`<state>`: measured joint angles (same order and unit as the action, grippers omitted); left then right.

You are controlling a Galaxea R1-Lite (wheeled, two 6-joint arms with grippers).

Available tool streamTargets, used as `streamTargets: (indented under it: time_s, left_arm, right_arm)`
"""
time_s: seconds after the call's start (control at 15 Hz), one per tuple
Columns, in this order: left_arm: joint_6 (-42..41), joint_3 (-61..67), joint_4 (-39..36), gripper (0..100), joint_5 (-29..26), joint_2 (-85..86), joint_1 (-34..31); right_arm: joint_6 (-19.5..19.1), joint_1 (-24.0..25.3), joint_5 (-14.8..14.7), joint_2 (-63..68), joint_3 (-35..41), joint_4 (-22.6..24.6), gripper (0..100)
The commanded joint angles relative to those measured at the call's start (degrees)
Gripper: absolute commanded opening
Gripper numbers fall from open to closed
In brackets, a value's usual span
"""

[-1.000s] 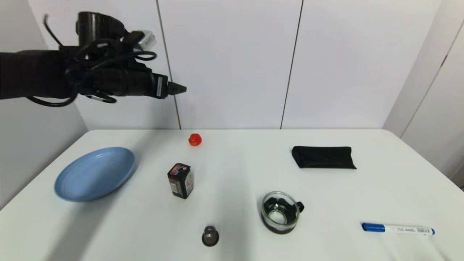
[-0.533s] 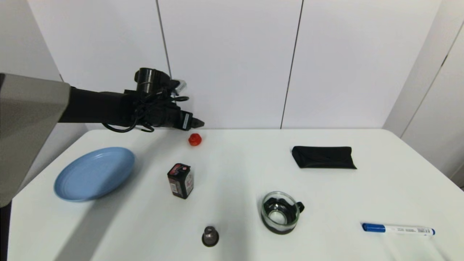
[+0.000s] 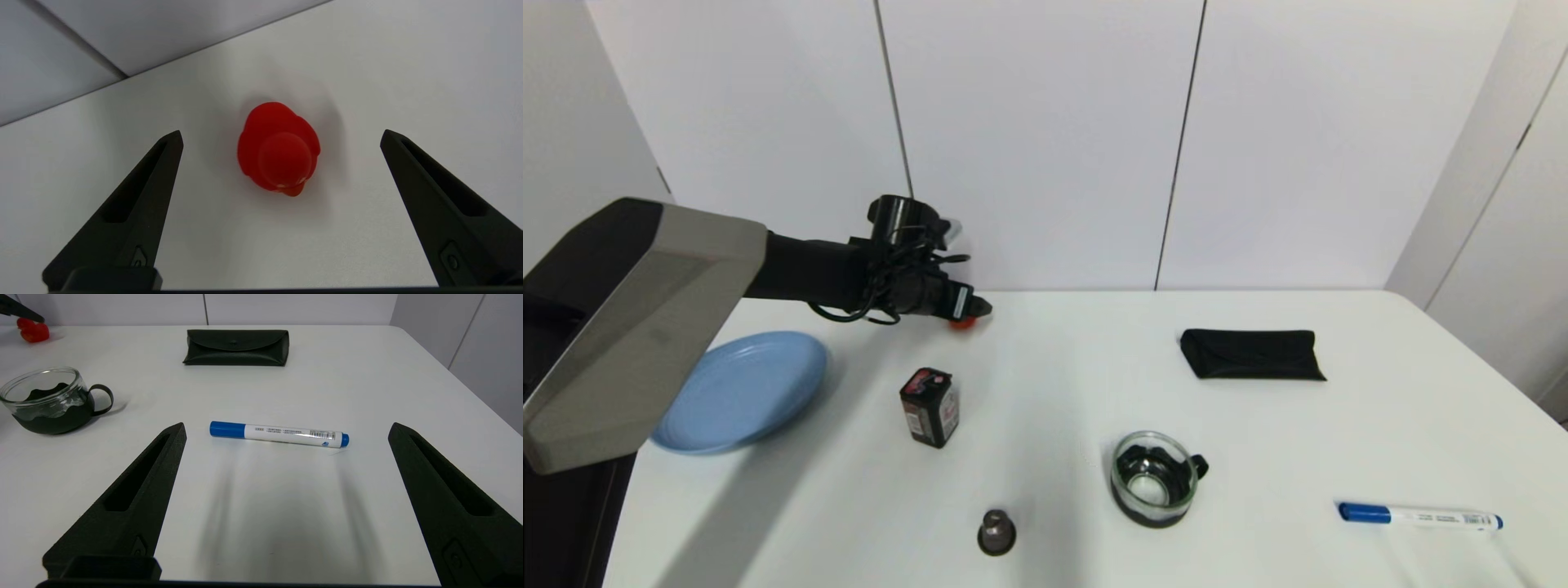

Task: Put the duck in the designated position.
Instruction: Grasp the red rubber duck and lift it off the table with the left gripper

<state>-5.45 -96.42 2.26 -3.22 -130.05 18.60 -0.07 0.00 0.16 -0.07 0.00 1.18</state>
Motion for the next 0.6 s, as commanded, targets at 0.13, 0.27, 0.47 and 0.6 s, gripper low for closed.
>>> streamTargets:
  time_s: [0.13,0.27,0.47,0.6]
  left_arm:
    - [0.0,-0.26,0.12,100,-0.03,-1.79,0.47]
    - [0.09,-0.35,0.03,100,-0.03,-2.49,0.47]
    - [0.18,-0.35,0.03,100,-0.03,-2.75,0.38]
    - [0.88,-0.53,0.03,100,-0.03,-2.93,0.38]
  right_arm:
    - [-0.01,0.0,0.02,0.07,0.53,0.05,100]
    - [-0.01,0.0,0.02,0.07,0.53,0.05,100]
    - [-0.01,0.0,0.02,0.07,0.53,0.05,100]
    - [-0.01,0.0,0.02,0.07,0.53,0.05,100]
